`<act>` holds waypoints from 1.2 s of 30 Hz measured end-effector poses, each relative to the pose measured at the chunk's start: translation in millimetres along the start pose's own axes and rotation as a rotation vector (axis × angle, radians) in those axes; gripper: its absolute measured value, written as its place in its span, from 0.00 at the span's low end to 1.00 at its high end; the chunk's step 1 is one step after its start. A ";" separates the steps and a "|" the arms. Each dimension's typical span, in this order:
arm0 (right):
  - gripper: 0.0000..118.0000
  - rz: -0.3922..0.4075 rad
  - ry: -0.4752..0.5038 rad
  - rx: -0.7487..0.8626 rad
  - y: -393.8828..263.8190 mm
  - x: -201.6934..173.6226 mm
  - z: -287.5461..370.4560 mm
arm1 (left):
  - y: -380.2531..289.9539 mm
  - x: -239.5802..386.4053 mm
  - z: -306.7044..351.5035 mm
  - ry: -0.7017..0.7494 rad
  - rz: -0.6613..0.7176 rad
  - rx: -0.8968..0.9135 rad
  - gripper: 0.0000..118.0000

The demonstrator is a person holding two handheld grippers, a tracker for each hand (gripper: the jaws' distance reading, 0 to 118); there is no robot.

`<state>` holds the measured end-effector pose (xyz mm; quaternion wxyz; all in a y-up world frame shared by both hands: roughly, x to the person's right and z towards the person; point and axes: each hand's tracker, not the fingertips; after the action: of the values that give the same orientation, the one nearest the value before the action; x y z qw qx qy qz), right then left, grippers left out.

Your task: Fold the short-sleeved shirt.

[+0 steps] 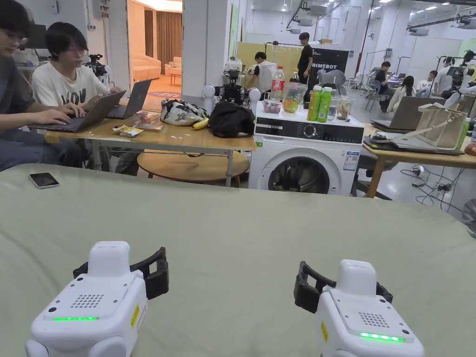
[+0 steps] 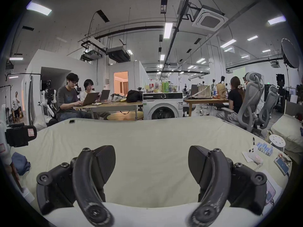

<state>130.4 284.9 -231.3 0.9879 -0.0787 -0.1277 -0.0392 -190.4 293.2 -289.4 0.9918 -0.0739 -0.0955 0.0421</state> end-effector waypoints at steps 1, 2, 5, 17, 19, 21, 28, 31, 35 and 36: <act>0.78 -0.001 -0.005 0.000 -0.4 0.3 -0.5 | 0.5 0.0 -0.7 -0.002 -0.001 -0.005 0.68; 0.78 0.002 -0.008 0.004 -0.6 0.5 -0.6 | 0.8 0.3 -1.4 -0.004 -0.008 -0.010 0.68; 0.78 -0.003 0.006 0.011 -0.7 2.2 -1.4 | 0.2 3.3 -3.2 0.004 -0.051 -0.017 0.68; 0.78 0.020 0.004 0.005 2.5 -4.0 -5.7 | 1.6 0.8 -5.7 -0.028 0.010 -0.025 0.68; 0.78 0.013 0.018 0.015 3.3 -4.5 -4.4 | 1.3 0.8 -5.2 -0.031 0.013 -0.006 0.68; 0.78 0.012 0.016 0.017 5.6 -6.1 -3.2 | 1.5 1.4 -4.8 -0.019 0.009 0.003 0.68; 0.78 0.016 -0.039 0.019 10.1 -10.1 -5.9 | 1.0 6.3 -7.9 -0.002 -0.049 -0.010 0.68; 0.78 -0.011 -0.056 0.005 12.8 -8.9 -9.4 | -0.6 11.9 -7.2 0.028 -0.096 0.010 0.68; 0.78 -0.071 -0.035 -0.032 15.8 -3.0 -12.7 | -0.4 12.1 -6.3 0.011 -0.106 0.018 0.68; 0.78 -0.085 -0.023 -0.036 16.2 -1.3 -12.9 | -0.3 11.9 -6.4 0.005 -0.110 0.017 0.68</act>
<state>133.9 298.8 -246.3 0.9822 -0.0914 -0.1416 -0.0826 -177.5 293.2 -293.3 0.9934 -0.0603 -0.0964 -0.0118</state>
